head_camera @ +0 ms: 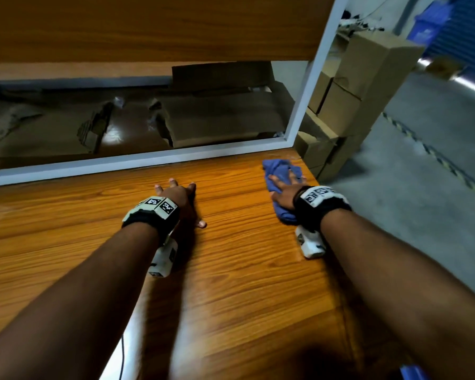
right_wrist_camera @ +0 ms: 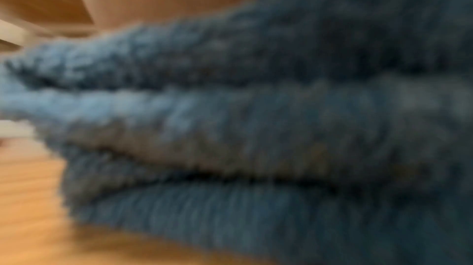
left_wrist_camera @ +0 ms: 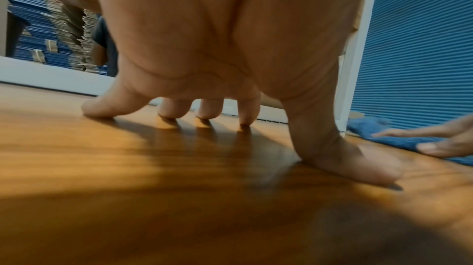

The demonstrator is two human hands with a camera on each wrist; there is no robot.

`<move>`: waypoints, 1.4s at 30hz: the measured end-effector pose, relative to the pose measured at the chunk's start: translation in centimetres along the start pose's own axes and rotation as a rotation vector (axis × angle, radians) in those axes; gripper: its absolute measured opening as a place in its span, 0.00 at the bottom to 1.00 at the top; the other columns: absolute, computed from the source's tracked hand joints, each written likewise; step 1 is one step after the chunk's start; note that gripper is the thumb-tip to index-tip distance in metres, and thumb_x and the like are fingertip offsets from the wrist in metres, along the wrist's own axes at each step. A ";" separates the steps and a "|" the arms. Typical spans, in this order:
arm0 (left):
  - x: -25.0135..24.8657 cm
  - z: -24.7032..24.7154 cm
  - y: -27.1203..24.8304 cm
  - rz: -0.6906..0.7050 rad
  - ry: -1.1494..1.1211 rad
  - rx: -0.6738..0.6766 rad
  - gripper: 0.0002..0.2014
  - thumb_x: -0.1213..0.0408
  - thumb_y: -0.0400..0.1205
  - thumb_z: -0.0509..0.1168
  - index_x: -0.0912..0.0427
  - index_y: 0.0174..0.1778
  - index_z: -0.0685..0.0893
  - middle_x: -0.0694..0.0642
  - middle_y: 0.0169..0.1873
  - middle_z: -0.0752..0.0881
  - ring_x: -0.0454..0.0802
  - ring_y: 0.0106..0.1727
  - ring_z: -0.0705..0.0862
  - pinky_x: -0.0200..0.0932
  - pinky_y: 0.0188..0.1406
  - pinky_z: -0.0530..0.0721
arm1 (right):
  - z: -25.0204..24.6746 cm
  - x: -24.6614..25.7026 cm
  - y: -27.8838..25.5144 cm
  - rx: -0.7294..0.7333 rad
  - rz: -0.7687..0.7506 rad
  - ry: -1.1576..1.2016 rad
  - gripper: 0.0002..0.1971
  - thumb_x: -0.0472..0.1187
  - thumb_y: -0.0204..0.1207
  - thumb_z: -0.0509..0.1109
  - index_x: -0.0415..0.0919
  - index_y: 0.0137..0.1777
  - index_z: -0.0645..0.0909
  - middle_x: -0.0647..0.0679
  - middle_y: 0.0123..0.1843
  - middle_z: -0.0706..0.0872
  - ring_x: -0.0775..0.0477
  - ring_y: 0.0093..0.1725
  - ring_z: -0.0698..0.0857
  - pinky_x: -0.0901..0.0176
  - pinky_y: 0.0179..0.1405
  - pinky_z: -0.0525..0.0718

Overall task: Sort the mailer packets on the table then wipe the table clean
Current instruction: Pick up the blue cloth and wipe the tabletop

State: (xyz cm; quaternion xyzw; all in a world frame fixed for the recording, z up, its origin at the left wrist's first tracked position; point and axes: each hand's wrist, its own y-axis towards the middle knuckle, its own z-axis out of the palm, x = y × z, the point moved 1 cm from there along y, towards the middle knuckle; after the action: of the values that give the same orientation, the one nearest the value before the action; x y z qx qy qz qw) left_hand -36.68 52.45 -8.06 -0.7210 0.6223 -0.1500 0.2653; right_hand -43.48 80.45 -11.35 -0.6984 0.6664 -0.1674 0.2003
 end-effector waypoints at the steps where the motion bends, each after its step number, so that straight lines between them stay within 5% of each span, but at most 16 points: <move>1: 0.0 -0.1 0.0 -0.002 0.007 0.001 0.57 0.41 0.67 0.76 0.43 0.84 0.44 0.65 0.83 0.37 0.79 0.79 0.39 0.75 0.76 0.50 | -0.1 -1.9 0.3 -0.006 0.076 0.012 0.34 0.67 0.79 0.50 0.70 0.81 0.38 0.47 0.85 0.30 0.30 0.83 0.38 0.34 0.81 0.45; 5: 0.0 -0.2 0.7 -0.006 0.009 0.022 0.59 0.42 0.66 0.78 0.42 0.84 0.44 0.66 0.82 0.36 0.80 0.79 0.39 0.77 0.76 0.50 | -0.2 -1.3 0.2 -0.026 0.106 0.047 0.33 0.69 0.78 0.49 0.73 0.80 0.39 0.49 0.84 0.28 0.29 0.83 0.40 0.33 0.81 0.46; 12: 0.2 -0.1 -0.1 0.008 -0.008 -0.020 0.55 0.44 0.68 0.77 0.43 0.84 0.48 0.67 0.82 0.38 0.80 0.79 0.42 0.75 0.77 0.51 | 2.4 10.1 -4.7 0.009 -0.208 0.054 0.29 0.62 0.83 0.52 0.73 0.80 0.44 0.53 0.84 0.28 0.29 0.82 0.32 0.29 0.78 0.42; 16: 0.3 0.0 -0.9 0.026 -0.050 -0.019 0.52 0.47 0.71 0.76 0.42 0.84 0.48 0.63 0.83 0.37 0.77 0.80 0.37 0.75 0.76 0.52 | 3.0 3.0 -3.3 0.018 -0.047 0.080 0.32 0.67 0.80 0.50 0.71 0.81 0.41 0.48 0.84 0.28 0.30 0.83 0.34 0.31 0.81 0.42; 18: 0.1 -0.1 -1.5 0.021 -0.008 -0.021 0.53 0.42 0.70 0.75 0.43 0.84 0.48 0.64 0.83 0.39 0.77 0.80 0.40 0.73 0.77 0.53 | 2.8 -1.9 -2.3 0.002 0.130 0.116 0.39 0.78 0.69 0.38 0.70 0.81 0.40 0.44 0.86 0.33 0.30 0.84 0.40 0.30 0.79 0.48; 20: 0.3 -0.2 -2.1 0.032 0.027 -0.020 0.50 0.38 0.70 0.73 0.45 0.84 0.53 0.66 0.83 0.47 0.74 0.81 0.52 0.68 0.78 0.60 | 2.5 -4.1 -2.9 -0.035 0.180 0.172 0.37 0.74 0.74 0.41 0.65 0.83 0.45 0.40 0.86 0.40 0.29 0.83 0.45 0.32 0.80 0.50; 23: 0.8 0.6 -3.5 0.046 0.074 0.022 0.53 0.29 0.61 0.72 0.46 0.81 0.62 0.66 0.79 0.64 0.69 0.76 0.69 0.64 0.72 0.72 | 2.4 -3.1 -4.9 -0.042 0.157 0.089 0.32 0.65 0.81 0.50 0.69 0.82 0.42 0.44 0.85 0.32 0.28 0.83 0.40 0.31 0.80 0.46; 28: 0.6 3.6 -5.9 -0.027 0.126 0.055 0.62 0.36 0.66 0.75 0.47 0.84 0.39 0.70 0.81 0.37 0.79 0.80 0.44 0.75 0.75 0.55 | 2.9 2.1 -4.6 0.060 -0.102 0.002 0.31 0.61 0.84 0.52 0.68 0.82 0.42 0.45 0.85 0.31 0.26 0.82 0.35 0.33 0.81 0.42; 39: 0.3 3.5 -5.7 -0.032 0.057 0.071 0.60 0.45 0.68 0.78 0.45 0.84 0.39 0.70 0.80 0.33 0.79 0.79 0.39 0.76 0.75 0.57 | -2.0 -3.9 4.4 -0.017 0.083 0.099 0.35 0.66 0.79 0.54 0.68 0.82 0.42 0.44 0.84 0.26 0.26 0.83 0.45 0.33 0.81 0.50; 42: 0.3 3.7 -5.6 -0.043 0.070 0.066 0.60 0.46 0.68 0.78 0.45 0.84 0.40 0.70 0.81 0.34 0.79 0.79 0.40 0.75 0.75 0.58 | -2.7 -2.5 6.3 -0.066 0.021 0.153 0.39 0.69 0.73 0.57 0.67 0.82 0.46 0.43 0.86 0.35 0.28 0.83 0.49 0.34 0.81 0.52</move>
State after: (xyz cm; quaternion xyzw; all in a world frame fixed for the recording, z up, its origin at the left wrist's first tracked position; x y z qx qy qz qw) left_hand -30.01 53.35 -7.89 -0.7193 0.6104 -0.2012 0.2638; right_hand -50.43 82.57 -12.09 -0.6829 0.6921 -0.1960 0.1275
